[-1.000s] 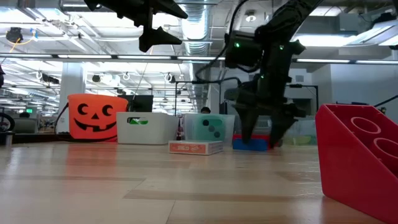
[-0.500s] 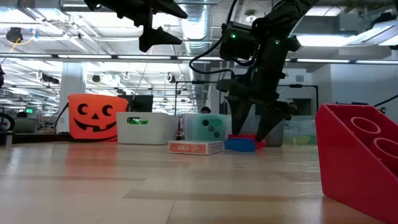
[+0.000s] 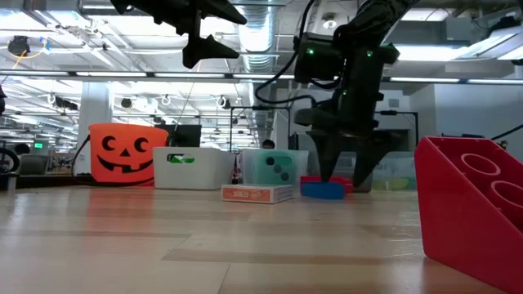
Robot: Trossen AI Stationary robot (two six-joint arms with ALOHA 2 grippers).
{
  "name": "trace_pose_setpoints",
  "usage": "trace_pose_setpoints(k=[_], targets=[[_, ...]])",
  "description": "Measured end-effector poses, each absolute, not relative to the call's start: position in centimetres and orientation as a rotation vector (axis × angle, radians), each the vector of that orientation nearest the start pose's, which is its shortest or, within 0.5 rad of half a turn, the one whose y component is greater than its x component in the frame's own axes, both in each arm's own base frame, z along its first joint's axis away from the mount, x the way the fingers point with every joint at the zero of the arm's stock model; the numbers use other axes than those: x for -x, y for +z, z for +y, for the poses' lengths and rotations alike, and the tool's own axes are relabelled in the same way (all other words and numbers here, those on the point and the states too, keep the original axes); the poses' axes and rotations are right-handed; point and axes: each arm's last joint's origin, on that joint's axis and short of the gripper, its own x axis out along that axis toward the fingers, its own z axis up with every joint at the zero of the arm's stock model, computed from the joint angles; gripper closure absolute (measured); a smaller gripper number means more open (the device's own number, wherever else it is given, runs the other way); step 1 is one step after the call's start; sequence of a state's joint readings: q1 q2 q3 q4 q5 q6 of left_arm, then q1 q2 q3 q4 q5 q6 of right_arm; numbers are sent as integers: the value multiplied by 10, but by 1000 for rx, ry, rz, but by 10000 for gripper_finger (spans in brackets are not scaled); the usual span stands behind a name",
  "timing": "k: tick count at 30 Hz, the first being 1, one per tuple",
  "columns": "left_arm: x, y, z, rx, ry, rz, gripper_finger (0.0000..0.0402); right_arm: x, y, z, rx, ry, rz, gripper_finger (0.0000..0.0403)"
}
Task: Pick & Place Toys
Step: Put the blue game piece into the right transparent bin
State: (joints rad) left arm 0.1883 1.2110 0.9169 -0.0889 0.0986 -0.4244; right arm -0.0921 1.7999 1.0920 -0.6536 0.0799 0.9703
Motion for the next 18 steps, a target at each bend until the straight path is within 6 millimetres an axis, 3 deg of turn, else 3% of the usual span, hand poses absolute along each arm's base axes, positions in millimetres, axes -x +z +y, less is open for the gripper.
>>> trace_pose_setpoints(k=[13, 18], targets=[[-264, 301, 47, 474, 168, 356, 94, -302, 151, -16, -723, -861, 1413, 97], [-264, 301, 47, 474, 168, 355, 94, -306, 159, -6, -686, -804, 1420, 97]])
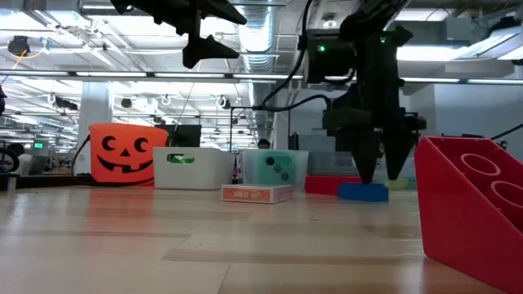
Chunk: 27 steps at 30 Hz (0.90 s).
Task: Pick & Place Toys
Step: Put the blue game piece into the right transparent bin
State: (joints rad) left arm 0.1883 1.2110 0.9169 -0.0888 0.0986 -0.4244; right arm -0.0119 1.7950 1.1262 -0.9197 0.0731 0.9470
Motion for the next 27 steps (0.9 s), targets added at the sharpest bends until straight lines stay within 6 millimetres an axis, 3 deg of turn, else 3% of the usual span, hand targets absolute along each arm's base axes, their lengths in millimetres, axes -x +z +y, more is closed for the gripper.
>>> trace_pose_setpoints(k=[6, 14, 20, 27], targets=[[-264, 301, 47, 474, 168, 355, 94, -331, 180, 4, -651, -700, 1263, 97], [-264, 301, 47, 474, 168, 356, 94, -337, 178, 4, -721, -730, 1219, 97], [-264, 301, 47, 474, 168, 356, 94, -336, 169, 4, -808, -808, 1249, 97], [-264, 301, 47, 473, 168, 356, 94, -340, 143, 12, -955, -822, 1385, 97]])
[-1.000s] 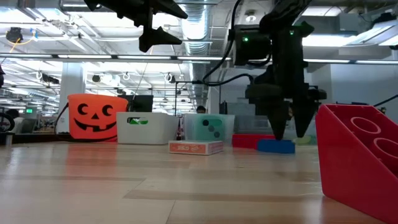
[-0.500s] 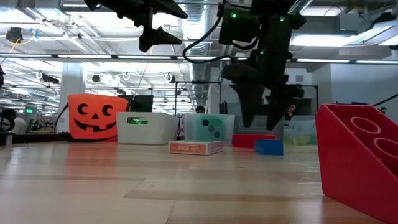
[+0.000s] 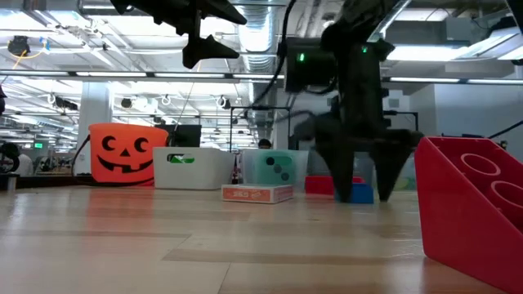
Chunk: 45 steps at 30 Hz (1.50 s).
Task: Pick & Place Toys
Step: Put the blue game piece into the right transparent bin
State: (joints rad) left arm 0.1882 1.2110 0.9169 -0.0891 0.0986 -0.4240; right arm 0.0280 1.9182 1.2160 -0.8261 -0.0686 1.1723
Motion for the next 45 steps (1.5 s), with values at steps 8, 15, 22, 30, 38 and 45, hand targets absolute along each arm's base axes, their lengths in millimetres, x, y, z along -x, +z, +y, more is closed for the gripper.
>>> trace_pose_setpoints(k=[8, 15, 22, 30, 38, 45], targets=[[-263, 297, 47, 421, 164, 399, 94, -341, 131, 23, -1036, -932, 1383, 97], [-258, 288, 46, 351, 162, 509, 94, -344, 135, 18, -1156, -1012, 1345, 130], [-258, 287, 46, 312, 152, 523, 94, -351, 143, 10, -1186, -1023, 1324, 251], [-257, 287, 51, 316, 170, 518, 94, -367, 187, 11, -946, -916, 1340, 268], [-259, 292, 56, 377, 190, 451, 94, -388, 269, 14, -610, -794, 1172, 268], [-254, 310, 63, 813, 207, 291, 94, -386, 330, 11, -370, -764, 1062, 261]])
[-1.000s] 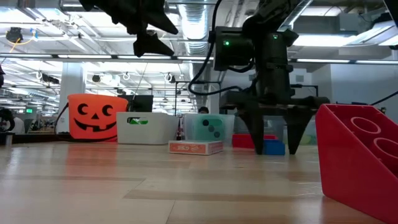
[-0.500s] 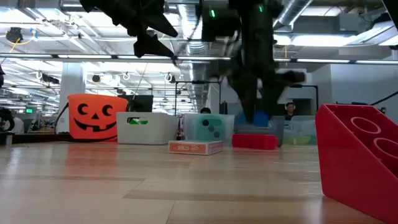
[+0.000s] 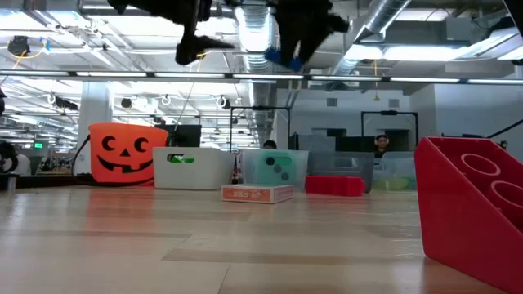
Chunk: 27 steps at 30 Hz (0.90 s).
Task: Pick & Place Toys
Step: Put the blue game piece into the right transparent bin
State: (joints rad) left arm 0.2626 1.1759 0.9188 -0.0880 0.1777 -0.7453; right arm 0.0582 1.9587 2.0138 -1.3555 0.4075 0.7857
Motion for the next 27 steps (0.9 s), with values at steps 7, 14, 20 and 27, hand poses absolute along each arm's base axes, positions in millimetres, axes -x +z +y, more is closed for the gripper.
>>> trace_pose_setpoints(k=[7, 14, 20, 27], targets=[[-250, 327, 69, 1107, 110, 165, 94, -388, 361, 21, -164, -608, 999, 263], [-253, 329, 65, 1158, 72, 153, 94, -391, 363, 27, -66, -528, 999, 261], [-253, 328, 64, 1163, 74, 164, 94, -391, 363, 27, -58, -520, 998, 262], [-254, 335, 64, 1133, 19, 104, 94, -390, 365, 28, -58, -515, 997, 260]])
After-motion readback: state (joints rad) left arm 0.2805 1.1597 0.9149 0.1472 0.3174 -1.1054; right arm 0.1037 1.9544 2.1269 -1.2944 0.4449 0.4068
